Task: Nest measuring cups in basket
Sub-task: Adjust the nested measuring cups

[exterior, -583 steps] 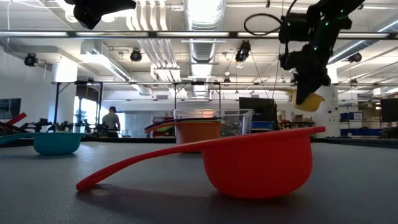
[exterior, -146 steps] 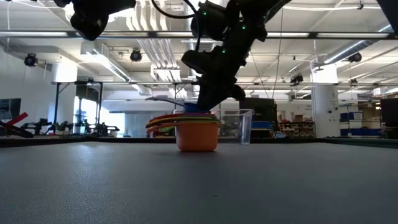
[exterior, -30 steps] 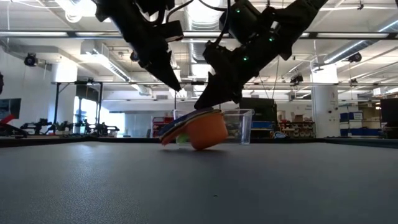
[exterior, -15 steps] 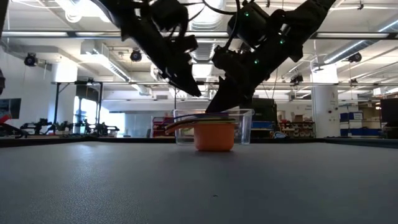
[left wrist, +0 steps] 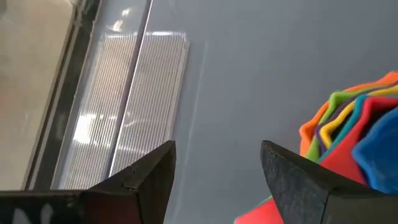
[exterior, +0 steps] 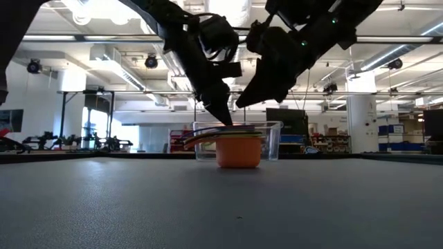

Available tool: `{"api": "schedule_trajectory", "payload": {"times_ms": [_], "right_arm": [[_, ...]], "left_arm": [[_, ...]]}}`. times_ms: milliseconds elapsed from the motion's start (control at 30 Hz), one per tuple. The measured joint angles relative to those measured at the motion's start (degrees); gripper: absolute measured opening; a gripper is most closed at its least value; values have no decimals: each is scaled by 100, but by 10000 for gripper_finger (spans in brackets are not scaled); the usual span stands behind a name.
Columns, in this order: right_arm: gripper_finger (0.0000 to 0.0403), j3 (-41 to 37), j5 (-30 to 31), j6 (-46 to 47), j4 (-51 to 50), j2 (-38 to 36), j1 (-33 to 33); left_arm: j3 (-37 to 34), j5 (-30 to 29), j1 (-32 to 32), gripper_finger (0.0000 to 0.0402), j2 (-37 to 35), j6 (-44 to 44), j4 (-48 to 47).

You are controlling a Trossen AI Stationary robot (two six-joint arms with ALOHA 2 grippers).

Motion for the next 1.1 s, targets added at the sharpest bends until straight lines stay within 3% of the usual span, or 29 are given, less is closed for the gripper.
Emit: {"api": "schedule_trajectory", "payload": {"times_ms": [567,900,1100], "right_arm": [[8,50,47,11,209,1021,269],[8,56,638,70,-200,724,242],[8,53,696,133,-416,576,237]], "left_arm": [[-65,-5,34,212,69,-29,-894],[291,5,-252,212,18,-278,-1690],[403,-43,-245,212,-162,-297,-1785]]}}
